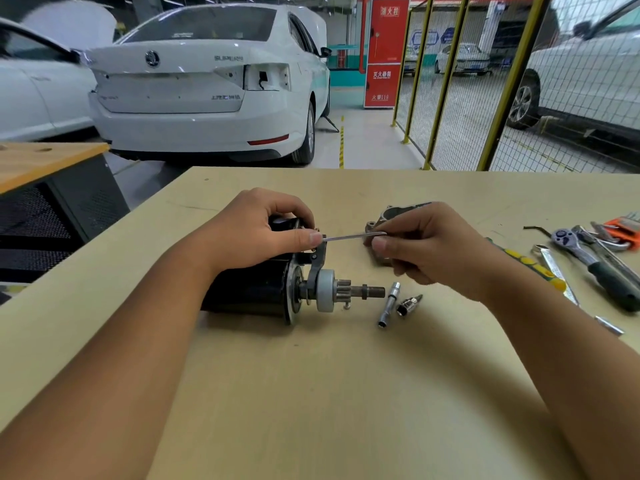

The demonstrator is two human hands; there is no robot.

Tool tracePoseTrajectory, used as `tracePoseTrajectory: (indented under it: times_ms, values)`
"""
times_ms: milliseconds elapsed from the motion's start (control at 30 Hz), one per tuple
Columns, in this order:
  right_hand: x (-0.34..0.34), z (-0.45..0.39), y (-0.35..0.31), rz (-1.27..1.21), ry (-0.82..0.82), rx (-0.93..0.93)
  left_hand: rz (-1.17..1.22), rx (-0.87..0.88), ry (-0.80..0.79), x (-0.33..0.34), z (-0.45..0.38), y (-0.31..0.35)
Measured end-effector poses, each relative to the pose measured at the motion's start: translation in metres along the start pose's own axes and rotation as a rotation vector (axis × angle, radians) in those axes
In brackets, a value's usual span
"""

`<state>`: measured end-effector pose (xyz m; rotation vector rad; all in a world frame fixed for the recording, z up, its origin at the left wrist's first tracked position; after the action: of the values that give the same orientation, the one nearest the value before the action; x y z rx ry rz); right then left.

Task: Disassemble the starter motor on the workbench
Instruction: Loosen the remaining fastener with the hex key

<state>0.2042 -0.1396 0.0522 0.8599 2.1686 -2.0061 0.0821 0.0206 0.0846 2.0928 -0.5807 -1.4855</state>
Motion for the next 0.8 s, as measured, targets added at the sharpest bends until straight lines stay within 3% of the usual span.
tracePoseTrajectory:
  times_ms: [133,200,433,667,800]
  values:
    - [0.01,0.003,0.017,-0.416,0.029,0.198,0.013,-0.006,-0.009,0.0,0.0,0.0]
    - [0.012,0.004,0.021,-0.467,0.083,0.254,0.018,-0.015,-0.009,0.0,0.0,0.0]
    - [0.013,0.003,0.019,-0.352,0.182,0.215,-0.006,-0.05,0.017,-0.002,-0.001,-0.007]
    - [-0.001,0.004,-0.014,-0.071,0.336,-0.079,-0.025,-0.043,0.046,-0.006,-0.003,-0.009]
    - [-0.002,0.007,-0.026,-0.029,0.386,-0.171,-0.022,-0.047,0.048,-0.006,-0.004,-0.01]
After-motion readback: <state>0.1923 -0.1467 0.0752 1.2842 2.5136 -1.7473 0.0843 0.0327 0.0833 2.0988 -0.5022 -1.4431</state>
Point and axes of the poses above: each hand's wrist, its own z-axis away from the middle knuckle, its own x-axis out of the palm, y = z × x, the point moved 10 cm from there along -z, towards the middle knuckle, and after that the axes turned 7 degrees about -y, right-handed, at the moved point
